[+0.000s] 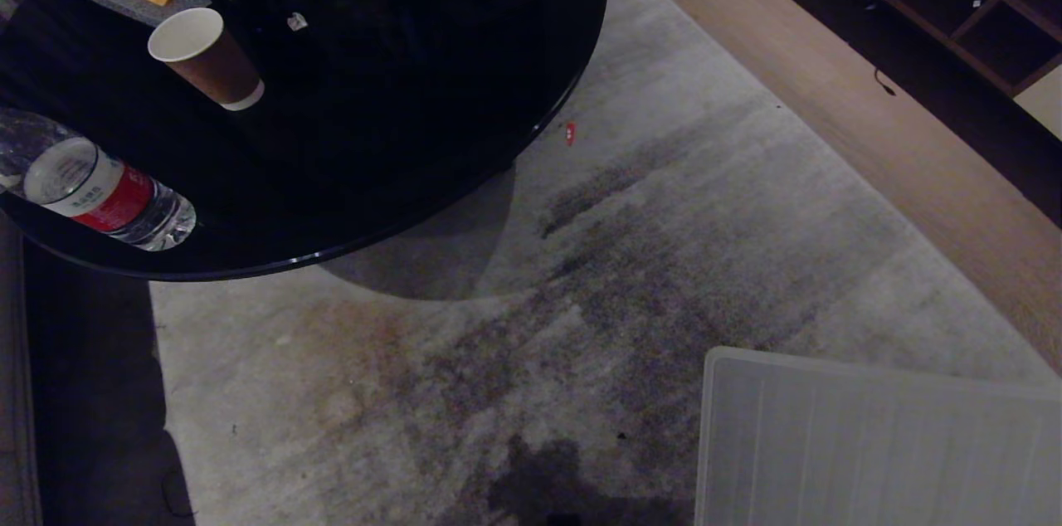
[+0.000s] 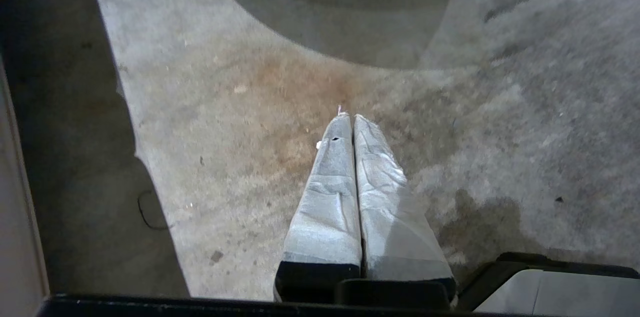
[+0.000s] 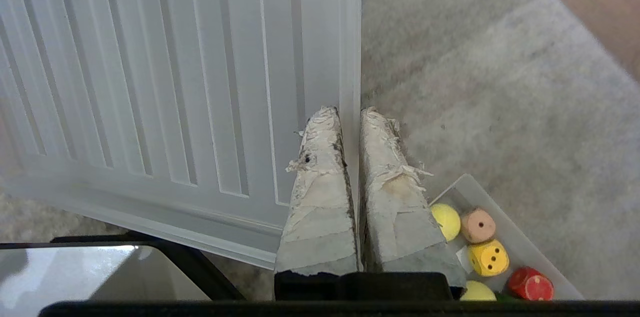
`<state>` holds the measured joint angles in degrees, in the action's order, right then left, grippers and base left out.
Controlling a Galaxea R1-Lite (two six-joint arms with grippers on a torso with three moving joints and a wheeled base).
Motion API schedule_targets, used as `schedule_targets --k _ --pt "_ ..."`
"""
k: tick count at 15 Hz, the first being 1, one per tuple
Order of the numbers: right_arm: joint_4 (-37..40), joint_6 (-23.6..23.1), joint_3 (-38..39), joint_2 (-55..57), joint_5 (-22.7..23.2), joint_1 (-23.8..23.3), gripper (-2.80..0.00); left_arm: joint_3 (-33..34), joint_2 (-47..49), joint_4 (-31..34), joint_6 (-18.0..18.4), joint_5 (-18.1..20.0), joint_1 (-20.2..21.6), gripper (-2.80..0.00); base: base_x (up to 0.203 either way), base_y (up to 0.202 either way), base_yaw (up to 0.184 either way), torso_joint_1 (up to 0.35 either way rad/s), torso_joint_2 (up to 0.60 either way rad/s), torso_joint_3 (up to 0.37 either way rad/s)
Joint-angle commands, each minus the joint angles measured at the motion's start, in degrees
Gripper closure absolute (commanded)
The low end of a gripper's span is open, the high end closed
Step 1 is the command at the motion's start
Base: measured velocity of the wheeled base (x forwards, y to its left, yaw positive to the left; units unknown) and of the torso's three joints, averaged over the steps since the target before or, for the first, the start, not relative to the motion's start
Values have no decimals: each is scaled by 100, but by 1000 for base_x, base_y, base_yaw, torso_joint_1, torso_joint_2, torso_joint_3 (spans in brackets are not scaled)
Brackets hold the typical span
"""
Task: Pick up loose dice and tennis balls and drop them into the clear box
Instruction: Close the lid
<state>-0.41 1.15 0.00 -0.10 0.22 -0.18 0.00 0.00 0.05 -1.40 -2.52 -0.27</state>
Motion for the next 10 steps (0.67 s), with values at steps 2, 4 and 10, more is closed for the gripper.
schedule_targets --k 2,4,10 --pt "-2 0 0 10 4 1 0 9 9 -5 8 -3 0 0 0 0 0 0 -2 202" --pt "-2 0 3 10 4 1 0 9 9 -5 8 -3 0 0 0 0 0 5 -2 200" --pt "-2 0 2 10 4 1 0 9 9 -5 17 -3 0 0 0 0 0 0 1 200"
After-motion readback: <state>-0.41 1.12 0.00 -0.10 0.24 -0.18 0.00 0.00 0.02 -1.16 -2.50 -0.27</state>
